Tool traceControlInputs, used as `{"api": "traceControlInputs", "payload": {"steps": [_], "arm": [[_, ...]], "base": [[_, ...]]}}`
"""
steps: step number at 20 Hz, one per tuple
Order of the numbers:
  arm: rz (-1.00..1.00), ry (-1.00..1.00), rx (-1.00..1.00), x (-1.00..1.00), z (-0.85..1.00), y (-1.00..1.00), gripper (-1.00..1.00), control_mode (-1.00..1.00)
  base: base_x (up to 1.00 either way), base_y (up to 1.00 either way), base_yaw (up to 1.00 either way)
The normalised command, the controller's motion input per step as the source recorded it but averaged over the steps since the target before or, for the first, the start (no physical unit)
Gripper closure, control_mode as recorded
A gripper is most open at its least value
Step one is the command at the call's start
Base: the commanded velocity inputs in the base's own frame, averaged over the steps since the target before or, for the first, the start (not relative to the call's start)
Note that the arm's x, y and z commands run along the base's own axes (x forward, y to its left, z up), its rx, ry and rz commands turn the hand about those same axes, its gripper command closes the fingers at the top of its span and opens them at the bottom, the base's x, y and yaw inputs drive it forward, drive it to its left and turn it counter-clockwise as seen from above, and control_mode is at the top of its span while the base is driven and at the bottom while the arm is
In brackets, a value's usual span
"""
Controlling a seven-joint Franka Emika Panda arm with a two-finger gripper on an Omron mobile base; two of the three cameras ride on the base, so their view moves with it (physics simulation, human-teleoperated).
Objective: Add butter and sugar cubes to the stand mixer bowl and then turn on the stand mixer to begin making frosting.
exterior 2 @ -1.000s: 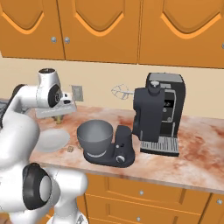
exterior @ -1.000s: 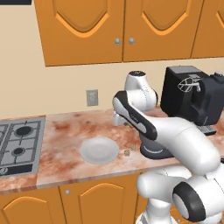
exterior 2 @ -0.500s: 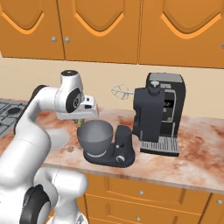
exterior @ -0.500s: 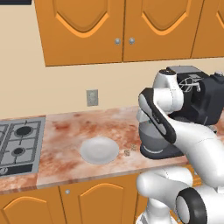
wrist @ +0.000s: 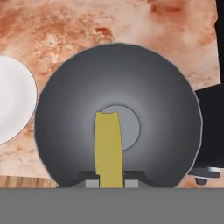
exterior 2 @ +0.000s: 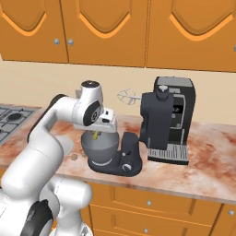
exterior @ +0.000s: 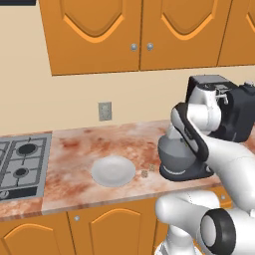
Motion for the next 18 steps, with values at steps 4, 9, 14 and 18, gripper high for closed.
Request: {"api": "traceControlInputs", "payload": {"steps": [4,9,14,18], "arm": [[-0.09,0.0,0.0,0.05,-0.48,-0.02,1.0,-1.0],[-0.06,0.0,0.0,0.17,-0.4,-0.01,1.0,-1.0],[-0.03,0.0,0.0,0.29,-0.15,0.0,1.0,-1.0],[0.0,0.0,0.0,0.26,-0.08,0.0,1.0,-1.0]], "base": [[0.0,0.0,0.0],[0.0,0.0,0.0],[0.0,0.0,0.0],[0.0,0.0,0.0]]}}
